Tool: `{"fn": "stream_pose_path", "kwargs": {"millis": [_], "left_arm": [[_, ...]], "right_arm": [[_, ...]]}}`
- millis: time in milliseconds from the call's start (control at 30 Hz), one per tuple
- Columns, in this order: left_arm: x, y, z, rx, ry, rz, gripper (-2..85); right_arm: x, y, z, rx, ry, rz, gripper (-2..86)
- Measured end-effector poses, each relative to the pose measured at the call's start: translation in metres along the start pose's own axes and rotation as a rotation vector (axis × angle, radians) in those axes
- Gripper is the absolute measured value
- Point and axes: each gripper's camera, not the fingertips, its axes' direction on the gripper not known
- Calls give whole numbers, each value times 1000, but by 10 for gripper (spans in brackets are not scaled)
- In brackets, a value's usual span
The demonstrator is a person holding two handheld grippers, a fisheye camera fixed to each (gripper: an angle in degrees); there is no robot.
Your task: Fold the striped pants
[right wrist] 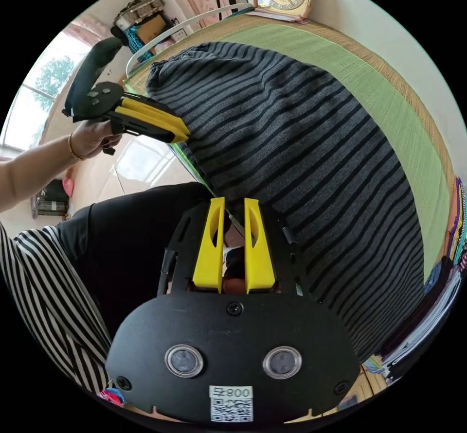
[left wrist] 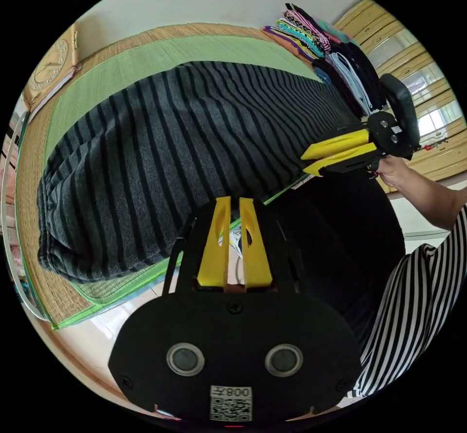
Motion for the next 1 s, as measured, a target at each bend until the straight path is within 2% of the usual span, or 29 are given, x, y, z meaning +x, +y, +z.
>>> {"fn": "stream_pose_path", "kwargs": {"millis": [267, 367, 467, 600, 733, 900, 1000], "left_arm": [[1, -13, 13, 56, 63, -37, 6], [-1, -18, 44, 1, 66, -61, 7], [-8, -27, 68, -13, 104, -119, 10], [-7, -42, 69, 42, 115, -102, 18], [-12, -72, 74, 142, 218, -76, 17], [-26, -138, 107, 194, 196, -66, 5], [-43, -185, 149, 150, 175, -121, 2]], "right_arm": [[-5, 36, -18, 77, 4, -23, 13], [-4, 48, 2, 9, -18, -37, 12], [10, 58, 21, -29, -84, 25, 14], [33, 84, 5, 34, -183, 95, 12], [64, 121, -11, 113, -295, 200, 4], [114, 169, -27, 198, -188, 379, 1], [138, 194, -10, 125, -119, 464, 1]]}}
